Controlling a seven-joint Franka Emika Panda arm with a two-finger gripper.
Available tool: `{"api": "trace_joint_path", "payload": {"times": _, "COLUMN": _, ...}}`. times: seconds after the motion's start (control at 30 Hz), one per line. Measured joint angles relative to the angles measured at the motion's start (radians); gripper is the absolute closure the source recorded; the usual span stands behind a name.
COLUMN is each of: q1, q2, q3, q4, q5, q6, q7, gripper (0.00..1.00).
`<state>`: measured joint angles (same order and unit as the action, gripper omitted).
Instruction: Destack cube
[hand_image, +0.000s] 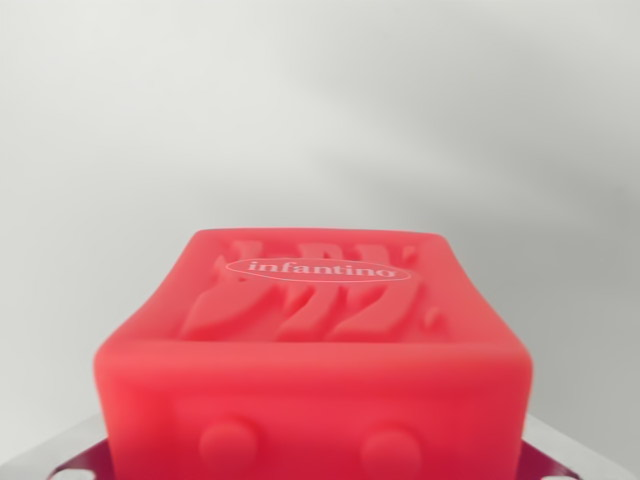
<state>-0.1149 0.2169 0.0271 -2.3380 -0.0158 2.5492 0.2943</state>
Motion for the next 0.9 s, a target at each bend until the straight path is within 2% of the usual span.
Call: {"api": "trace_joint_path", "payload": {"times": 0.9, "q1": -0.084, "q2": -0.004, "q3": -0.015, "q4": -0.035, "q5": 0.006, "q6": 0.031, "q7": -0.133, "gripper": 1.0}}
